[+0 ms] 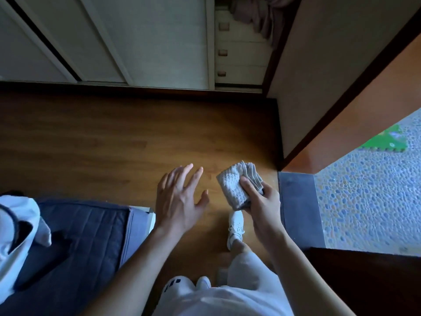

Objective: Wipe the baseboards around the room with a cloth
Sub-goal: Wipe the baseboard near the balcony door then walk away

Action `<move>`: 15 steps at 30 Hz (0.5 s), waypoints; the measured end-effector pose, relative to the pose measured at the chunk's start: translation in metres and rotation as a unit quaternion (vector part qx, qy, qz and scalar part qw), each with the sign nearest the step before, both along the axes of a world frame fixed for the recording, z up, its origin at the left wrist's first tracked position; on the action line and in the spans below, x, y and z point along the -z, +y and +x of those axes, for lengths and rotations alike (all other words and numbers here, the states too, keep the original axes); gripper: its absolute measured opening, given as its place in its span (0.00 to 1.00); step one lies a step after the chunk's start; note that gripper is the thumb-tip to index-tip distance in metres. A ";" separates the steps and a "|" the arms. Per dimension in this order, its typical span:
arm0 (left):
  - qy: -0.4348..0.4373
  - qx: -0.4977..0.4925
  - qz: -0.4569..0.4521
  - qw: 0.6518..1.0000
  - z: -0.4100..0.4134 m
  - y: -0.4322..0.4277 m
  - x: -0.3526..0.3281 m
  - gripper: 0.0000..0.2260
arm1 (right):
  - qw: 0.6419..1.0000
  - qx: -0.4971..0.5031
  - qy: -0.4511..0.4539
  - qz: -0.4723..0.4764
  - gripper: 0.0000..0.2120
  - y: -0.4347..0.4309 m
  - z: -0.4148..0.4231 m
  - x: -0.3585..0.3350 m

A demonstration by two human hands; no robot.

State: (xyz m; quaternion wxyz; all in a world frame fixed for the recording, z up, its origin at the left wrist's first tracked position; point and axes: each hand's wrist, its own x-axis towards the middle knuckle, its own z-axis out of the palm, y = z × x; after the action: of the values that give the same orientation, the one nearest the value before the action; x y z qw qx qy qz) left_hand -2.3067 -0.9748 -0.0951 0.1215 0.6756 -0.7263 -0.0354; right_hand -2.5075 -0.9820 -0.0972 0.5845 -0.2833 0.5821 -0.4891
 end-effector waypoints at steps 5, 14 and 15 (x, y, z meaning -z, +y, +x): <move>-0.009 -0.032 -0.002 0.999 -0.011 -0.088 0.004 0.25 | 0.999 -0.035 0.023 0.005 0.17 -0.107 -0.015 -0.001; -0.028 -0.115 0.005 0.993 -0.018 -0.192 -0.004 0.26 | 0.992 -0.125 0.025 0.008 0.17 -0.249 -0.010 -0.017; -0.028 -0.122 0.006 0.992 -0.015 -0.199 -0.005 0.26 | 0.991 -0.132 0.027 0.009 0.18 -0.260 -0.005 -0.017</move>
State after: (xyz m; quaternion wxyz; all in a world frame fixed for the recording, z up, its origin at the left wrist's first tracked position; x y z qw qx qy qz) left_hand -2.3218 -1.1733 -0.0905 0.1008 0.7608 -0.6411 -0.0057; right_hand -2.5121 -1.2421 -0.0800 0.6309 -0.3651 0.5595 -0.3946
